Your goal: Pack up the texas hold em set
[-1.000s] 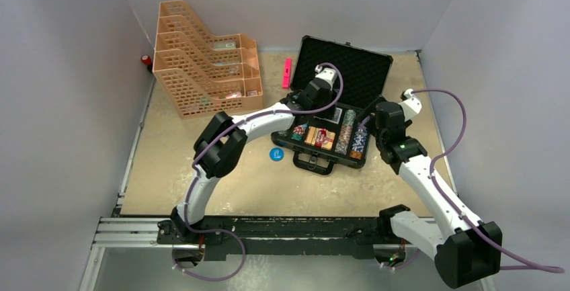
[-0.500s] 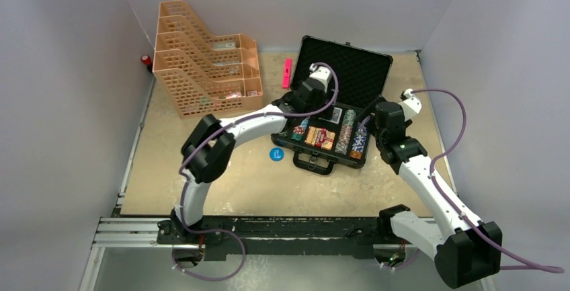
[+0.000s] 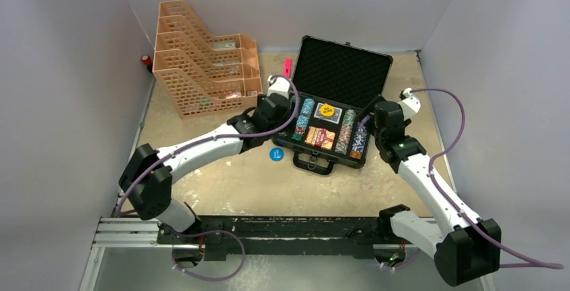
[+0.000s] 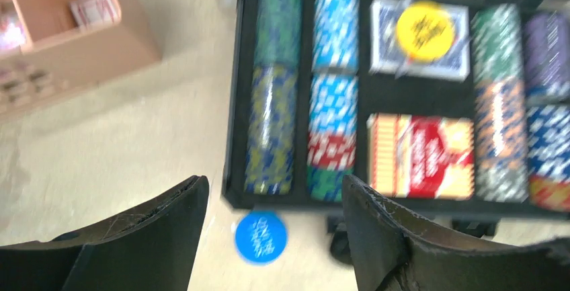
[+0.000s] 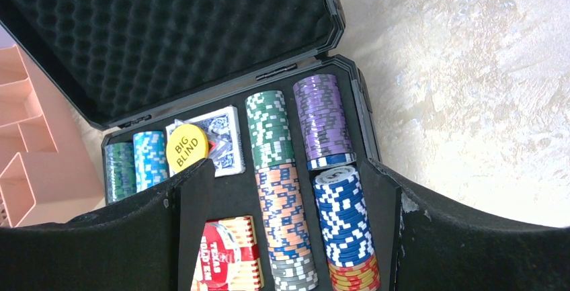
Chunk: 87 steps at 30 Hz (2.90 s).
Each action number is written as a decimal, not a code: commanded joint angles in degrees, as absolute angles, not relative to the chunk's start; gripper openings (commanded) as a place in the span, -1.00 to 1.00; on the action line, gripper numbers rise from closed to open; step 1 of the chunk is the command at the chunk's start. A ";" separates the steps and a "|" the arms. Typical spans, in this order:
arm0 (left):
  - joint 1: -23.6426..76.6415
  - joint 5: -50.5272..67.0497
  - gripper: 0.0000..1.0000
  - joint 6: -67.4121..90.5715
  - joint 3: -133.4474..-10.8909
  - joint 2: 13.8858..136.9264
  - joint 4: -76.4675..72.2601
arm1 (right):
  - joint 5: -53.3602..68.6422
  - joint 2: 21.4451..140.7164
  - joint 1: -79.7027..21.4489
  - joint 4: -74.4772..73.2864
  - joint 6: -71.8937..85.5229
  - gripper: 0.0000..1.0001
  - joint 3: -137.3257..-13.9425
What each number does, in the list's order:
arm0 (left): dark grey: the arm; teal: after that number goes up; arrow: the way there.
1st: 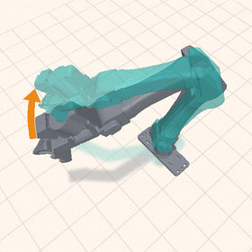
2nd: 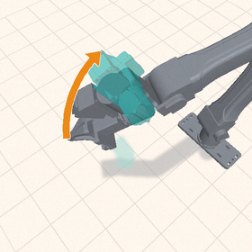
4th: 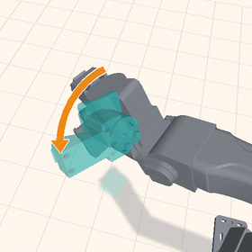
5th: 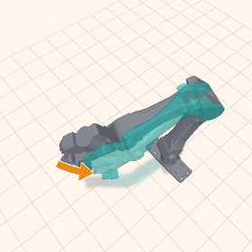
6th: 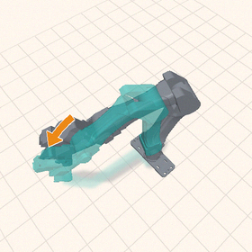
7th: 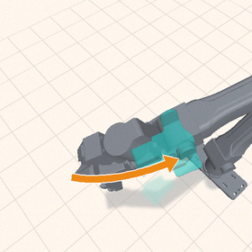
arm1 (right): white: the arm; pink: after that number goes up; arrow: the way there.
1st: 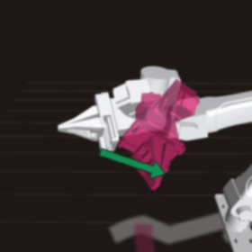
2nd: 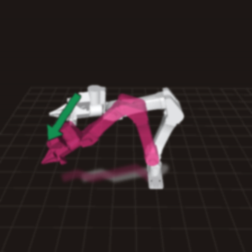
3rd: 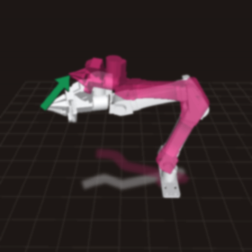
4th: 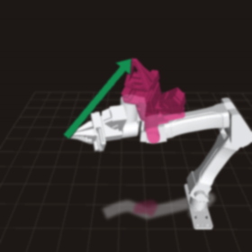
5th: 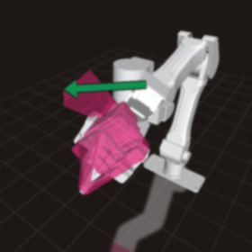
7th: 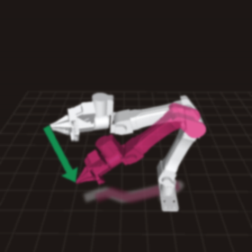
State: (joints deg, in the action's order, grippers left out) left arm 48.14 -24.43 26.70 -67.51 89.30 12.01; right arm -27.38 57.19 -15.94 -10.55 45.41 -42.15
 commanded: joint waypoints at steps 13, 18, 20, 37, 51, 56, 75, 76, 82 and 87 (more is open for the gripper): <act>48.34 -12.64 0.29 27.50 -52.31 88.01 13.65 | -26.36 58.40 -15.63 -7.46 46.07 0.64 -43.01; 48.30 -12.61 0.29 27.25 -53.53 91.82 12.88 | -26.37 58.52 -15.64 -7.23 46.31 0.64 -42.65; 48.34 -13.00 0.28 27.25 -54.96 93.91 14.32 | -26.49 58.67 -15.64 -7.25 46.31 0.64 -42.76; 48.33 -17.58 0.12 26.96 -59.42 101.50 15.88 | -28.03 58.54 -15.64 -7.65 45.50 0.64 -43.23; 48.34 -17.00 -0.25 23.58 -64.97 94.78 26.90 | -27.88 59.07 -15.64 -7.25 45.35 0.64 -44.05; 48.34 -2.04 -0.24 22.77 -65.54 89.06 22.77 | -27.94 58.73 -15.64 -6.79 45.72 0.64 -43.87; 49.55 3.83 -0.24 26.89 -81.64 103.27 9.78 | -29.51 56.69 -15.64 -8.02 45.33 0.64 -42.59; 49.88 3.33 -0.24 26.70 -83.09 104.60 10.90 | -29.53 56.69 -15.64 -8.00 45.35 0.64 -42.52; 51.77 -0.15 -0.24 25.36 -87.12 108.54 15.26 | -29.53 57.20 -15.56 -7.52 45.06 0.65 -42.34; 51.94 -0.60 -0.24 25.03 -88.48 110.41 17.32 | -29.12 58.04 -15.56 -6.90 44.96 0.65 -42.20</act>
State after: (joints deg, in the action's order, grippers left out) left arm 51.68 0.95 25.89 -84.42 109.60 16.32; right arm -27.53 58.00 -15.73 -9.10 45.43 -42.09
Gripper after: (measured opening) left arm 0.491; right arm 0.823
